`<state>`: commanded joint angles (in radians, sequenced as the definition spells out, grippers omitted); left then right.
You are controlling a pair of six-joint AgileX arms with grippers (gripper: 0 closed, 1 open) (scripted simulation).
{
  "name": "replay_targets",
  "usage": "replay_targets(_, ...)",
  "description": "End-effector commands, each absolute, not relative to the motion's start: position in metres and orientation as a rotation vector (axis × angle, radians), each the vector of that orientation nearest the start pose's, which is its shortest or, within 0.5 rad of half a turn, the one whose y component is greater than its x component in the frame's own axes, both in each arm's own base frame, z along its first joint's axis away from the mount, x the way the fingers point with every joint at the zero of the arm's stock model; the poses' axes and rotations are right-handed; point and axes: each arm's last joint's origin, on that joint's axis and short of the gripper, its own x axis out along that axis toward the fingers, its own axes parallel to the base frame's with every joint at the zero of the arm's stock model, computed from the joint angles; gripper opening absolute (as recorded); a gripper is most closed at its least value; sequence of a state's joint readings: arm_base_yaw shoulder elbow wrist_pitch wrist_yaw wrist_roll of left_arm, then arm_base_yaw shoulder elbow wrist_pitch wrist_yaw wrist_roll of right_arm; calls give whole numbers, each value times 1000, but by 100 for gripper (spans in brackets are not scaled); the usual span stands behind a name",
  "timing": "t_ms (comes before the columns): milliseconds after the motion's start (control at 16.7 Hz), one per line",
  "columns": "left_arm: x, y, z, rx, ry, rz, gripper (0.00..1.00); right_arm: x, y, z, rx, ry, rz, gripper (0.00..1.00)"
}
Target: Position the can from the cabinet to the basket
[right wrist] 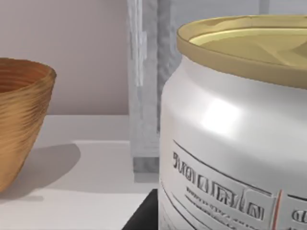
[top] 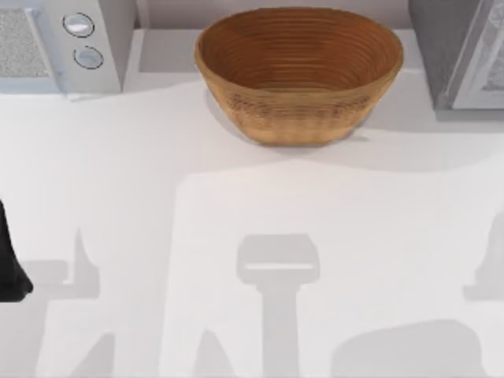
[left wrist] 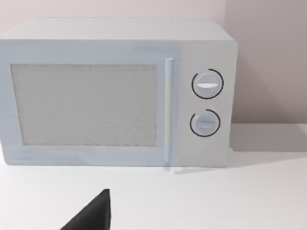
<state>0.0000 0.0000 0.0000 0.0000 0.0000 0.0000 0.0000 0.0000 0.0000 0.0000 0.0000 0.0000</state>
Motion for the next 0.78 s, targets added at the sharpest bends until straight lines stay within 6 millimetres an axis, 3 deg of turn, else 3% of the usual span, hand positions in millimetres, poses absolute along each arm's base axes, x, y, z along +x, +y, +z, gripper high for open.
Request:
replay_targets(180,106,-1,160,0,0,0,100,106,-1,157,2,16,2,0)
replay_targets(360,106,-1,160,0,0,0,100,108,1,173,1,0,1,0)
replay_targets(600,106,-1,160,0,0,0,100,121,9,222,2,-30,-2,0)
replay_targets(780,106,-1,160,0,0,0,100,151,23,267,4,-39,-5,0)
